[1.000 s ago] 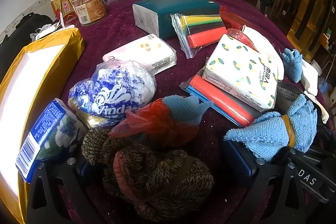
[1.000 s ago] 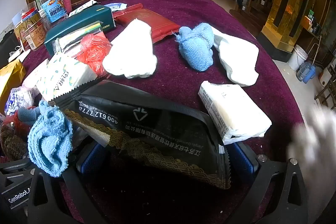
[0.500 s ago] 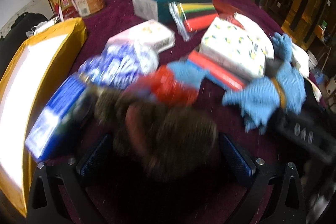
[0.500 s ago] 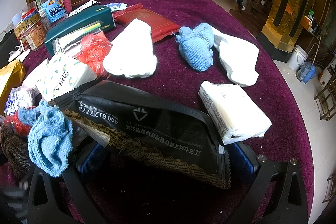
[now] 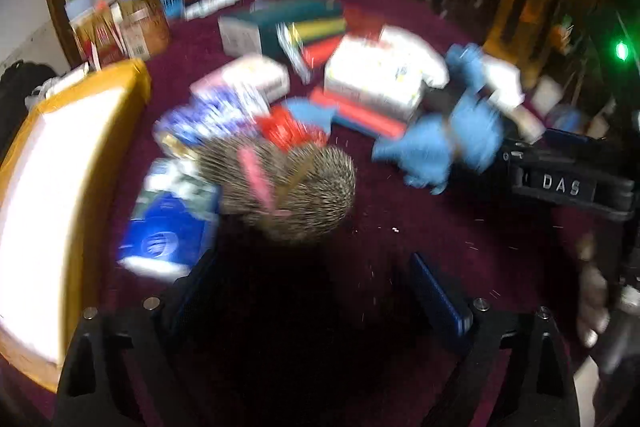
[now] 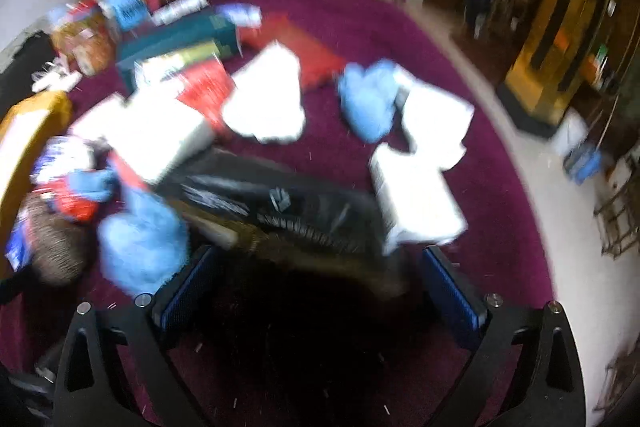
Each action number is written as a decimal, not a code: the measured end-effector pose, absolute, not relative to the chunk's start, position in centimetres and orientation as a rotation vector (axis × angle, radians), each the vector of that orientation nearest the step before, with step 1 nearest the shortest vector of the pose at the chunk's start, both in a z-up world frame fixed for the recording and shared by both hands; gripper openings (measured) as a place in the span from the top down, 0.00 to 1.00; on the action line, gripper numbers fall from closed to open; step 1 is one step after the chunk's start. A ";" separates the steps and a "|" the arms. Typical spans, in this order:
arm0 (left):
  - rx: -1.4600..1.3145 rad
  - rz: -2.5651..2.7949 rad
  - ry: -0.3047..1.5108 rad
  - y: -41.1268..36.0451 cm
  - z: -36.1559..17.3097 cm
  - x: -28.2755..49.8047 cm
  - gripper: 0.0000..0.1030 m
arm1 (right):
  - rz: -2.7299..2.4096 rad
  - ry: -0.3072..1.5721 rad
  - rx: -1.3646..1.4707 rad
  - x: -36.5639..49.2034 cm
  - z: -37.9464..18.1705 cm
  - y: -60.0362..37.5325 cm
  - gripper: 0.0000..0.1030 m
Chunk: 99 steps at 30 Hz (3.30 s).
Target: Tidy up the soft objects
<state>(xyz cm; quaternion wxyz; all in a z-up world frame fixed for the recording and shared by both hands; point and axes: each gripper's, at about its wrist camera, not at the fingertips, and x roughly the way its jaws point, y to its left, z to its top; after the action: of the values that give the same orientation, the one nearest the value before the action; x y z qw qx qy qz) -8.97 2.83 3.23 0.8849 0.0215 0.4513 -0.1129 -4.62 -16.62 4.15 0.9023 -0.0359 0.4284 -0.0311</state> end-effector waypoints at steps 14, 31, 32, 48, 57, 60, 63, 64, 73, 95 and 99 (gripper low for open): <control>0.024 -0.151 0.872 10.4 6.0 -12.1 0.00 | -0.072 0.663 0.186 -5.9 5.3 -19.8 0.00; 0.196 -0.147 1.030 6.8 0.7 -3.4 0.18 | -0.023 0.721 0.291 -5.3 4.1 -20.8 0.00; 0.184 -0.148 1.034 7.0 0.6 -3.3 0.17 | -0.023 0.722 0.291 -5.2 4.1 -20.8 0.00; 0.145 -0.128 1.006 7.5 0.7 -3.6 0.31 | -0.023 0.752 0.304 -4.8 3.5 -20.9 0.00; 0.119 -0.041 0.979 7.3 0.5 -3.9 0.30 | -0.022 0.761 0.306 -4.7 3.3 -20.9 0.00; 0.142 -0.052 0.968 7.1 0.5 -3.7 0.33 | -0.008 0.762 0.292 -4.7 3.5 -20.5 0.00; 0.086 -0.110 0.962 8.3 1.0 -4.2 0.48 | 0.041 0.756 0.211 -5.9 5.2 -18.7 0.00; 0.042 -0.148 0.963 8.7 1.2 -4.6 0.48 | 0.079 0.745 0.182 -6.7 6.1 -17.7 0.00; -0.147 -0.292 0.873 11.3 4.9 -9.7 0.48 | 0.383 0.874 -0.118 -6.9 6.6 -5.7 0.00; -0.342 -0.191 0.819 25.1 8.3 -6.1 0.47 | 0.597 0.937 0.009 -2.0 10.8 3.7 0.49; -0.439 -0.170 0.858 27.9 6.8 -0.2 0.47 | 0.576 0.937 -0.035 1.5 10.5 8.8 0.49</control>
<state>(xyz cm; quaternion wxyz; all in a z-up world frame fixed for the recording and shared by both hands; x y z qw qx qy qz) -0.17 27.94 6.82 0.8826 -0.2108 0.4121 -0.0817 1.53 8.76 10.55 0.8523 -0.0165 0.4454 0.2739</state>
